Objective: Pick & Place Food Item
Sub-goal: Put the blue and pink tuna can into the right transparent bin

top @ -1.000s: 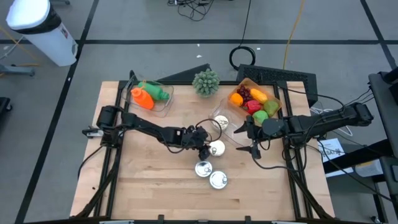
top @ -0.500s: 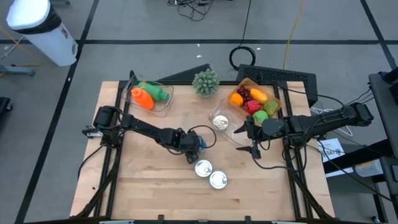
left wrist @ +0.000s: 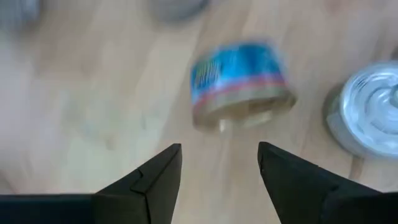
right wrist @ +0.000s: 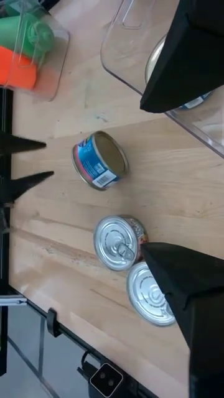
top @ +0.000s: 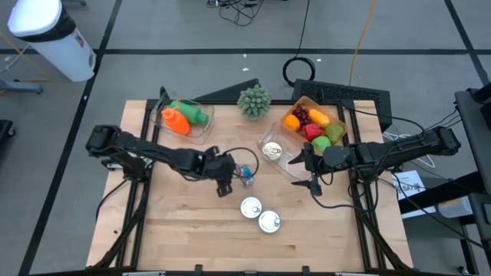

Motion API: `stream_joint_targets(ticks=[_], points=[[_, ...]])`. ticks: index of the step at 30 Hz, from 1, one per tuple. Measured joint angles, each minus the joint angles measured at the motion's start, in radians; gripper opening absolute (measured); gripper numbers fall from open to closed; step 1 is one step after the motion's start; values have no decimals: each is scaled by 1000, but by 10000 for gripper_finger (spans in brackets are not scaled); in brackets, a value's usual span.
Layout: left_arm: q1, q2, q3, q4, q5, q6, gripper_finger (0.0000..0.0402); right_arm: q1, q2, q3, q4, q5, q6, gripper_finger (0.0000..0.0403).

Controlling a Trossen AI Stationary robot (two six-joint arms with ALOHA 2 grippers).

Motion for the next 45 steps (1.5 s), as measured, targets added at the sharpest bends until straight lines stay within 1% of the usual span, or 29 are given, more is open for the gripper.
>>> stream_joint_targets(ticks=[1, 4, 6, 8, 11, 14, 17, 28, 32, 34, 37, 39, 45], points=[[4, -11, 0, 24, -3, 73, 227, 0, 0, 0, 2, 0, 0, 338], [8, -14, 0, 91, -7, 390, 227, 0, 0, 0, 9, 0, -1, 338], [8, -12, 0, 120, -16, 561, 227, 0, 0, 0, 10, 0, 1, 338], [11, 3, 0, 163, -46, 664, 227, 0, 0, 0, 10, 0, 5, 338], [27, 28, 0, 194, -39, 758, 227, 0, 0, 0, 10, 0, 18, 338], [47, 55, 0, 233, 21, 809, 227, 0, 0, 0, 11, 0, 20, 338], [65, 85, 0, 252, 65, 816, 227, 0, 0, 0, 10, 0, 20, 338], [81, 106, 0, 275, 138, 831, 227, 0, 0, 0, 4, 0, 21, 338], [82, 106, 0, 301, 189, 923, 227, 0, 0, -16, 33, 0, 17, 338], [82, 106, 0, 320, 194, 973, 227, 0, 0, -22, 29, 0, 17, 338], [87, 105, 0, 345, 193, 981, 227, 0, 0, -24, 34, 0, 18, 338], [103, 105, 0, 348, 232, 970, 227, 0, 0, -24, 33, 0, 25, 338], [162, 105, 0, 340, 401, 961, 227, 0, 0, -24, 33, 0, 28, 338]])
